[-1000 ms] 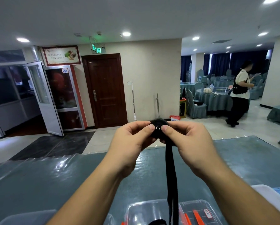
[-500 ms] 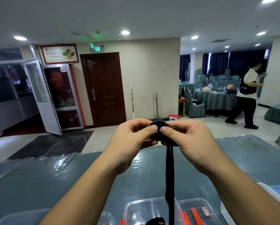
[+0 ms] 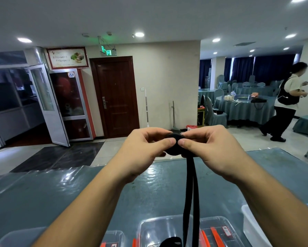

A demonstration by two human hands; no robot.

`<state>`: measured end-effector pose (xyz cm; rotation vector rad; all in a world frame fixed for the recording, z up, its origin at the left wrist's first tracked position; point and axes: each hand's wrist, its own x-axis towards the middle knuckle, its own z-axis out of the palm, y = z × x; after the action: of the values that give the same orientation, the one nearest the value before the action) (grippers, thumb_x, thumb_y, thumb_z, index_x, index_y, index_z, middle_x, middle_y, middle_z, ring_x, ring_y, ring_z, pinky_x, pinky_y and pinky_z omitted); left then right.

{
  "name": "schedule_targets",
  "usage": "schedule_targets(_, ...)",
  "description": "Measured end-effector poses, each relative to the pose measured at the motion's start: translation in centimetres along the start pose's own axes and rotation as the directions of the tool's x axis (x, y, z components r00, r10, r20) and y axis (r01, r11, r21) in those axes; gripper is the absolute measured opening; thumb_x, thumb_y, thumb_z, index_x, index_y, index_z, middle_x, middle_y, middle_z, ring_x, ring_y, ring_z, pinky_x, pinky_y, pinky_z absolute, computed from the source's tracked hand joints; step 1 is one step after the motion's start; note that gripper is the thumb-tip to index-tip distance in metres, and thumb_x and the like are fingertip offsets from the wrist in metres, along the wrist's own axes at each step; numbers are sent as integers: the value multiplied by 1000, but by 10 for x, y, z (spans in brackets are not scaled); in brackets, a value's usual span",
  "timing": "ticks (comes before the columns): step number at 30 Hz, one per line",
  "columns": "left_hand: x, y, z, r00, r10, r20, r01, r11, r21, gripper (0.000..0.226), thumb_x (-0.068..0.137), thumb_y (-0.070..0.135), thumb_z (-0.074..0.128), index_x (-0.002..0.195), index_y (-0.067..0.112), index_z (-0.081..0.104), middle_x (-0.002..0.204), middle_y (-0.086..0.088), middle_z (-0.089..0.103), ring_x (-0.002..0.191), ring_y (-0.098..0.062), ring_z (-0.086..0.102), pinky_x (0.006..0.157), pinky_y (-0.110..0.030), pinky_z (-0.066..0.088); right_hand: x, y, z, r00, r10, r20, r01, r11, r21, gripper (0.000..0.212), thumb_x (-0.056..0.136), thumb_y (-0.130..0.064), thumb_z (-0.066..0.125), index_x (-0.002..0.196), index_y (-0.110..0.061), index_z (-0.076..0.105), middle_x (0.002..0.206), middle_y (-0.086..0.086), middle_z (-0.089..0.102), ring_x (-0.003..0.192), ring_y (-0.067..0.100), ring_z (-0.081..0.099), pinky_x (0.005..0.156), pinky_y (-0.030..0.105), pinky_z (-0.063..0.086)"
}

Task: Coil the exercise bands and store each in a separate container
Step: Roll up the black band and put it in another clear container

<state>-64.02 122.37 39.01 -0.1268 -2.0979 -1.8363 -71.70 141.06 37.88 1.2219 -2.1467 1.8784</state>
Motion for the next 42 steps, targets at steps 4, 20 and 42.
schedule_targets(4, -1, 4, 5, 996, 42, -73, -53, 986, -158, 18, 93, 1, 70, 111, 0, 77, 103, -21, 78, 91, -25, 76, 82, -29, 63, 3, 1, 2, 995, -20, -98, 31, 993, 116, 15, 91, -24, 77, 104, -26, 84, 91, 3, 83, 85, 21, 80, 79, 32, 65)
schedule_targets(20, 0, 2, 6, 1000, 20, -23, -23, 986, -163, 18, 95, 0, 68, 111, -4, 73, 107, -27, 75, 87, -23, 76, 78, -28, 63, 5, -8, -8, 996, -54, -72, 53, 998, -22, 12, 96, -19, 74, 101, -24, 84, 88, 0, 83, 83, 21, 80, 80, 36, 66)
schedule_targets(42, 0, 2, 8, 998, 36, -60, -49, 974, -220, 19, 96, 3, 67, 113, -3, 72, 109, -25, 75, 99, -30, 76, 85, -37, 64, 3, -4, -7, 994, -68, -82, 68, 998, 6, 14, 97, -20, 73, 104, -27, 84, 89, 0, 83, 81, 24, 80, 78, 36, 66)
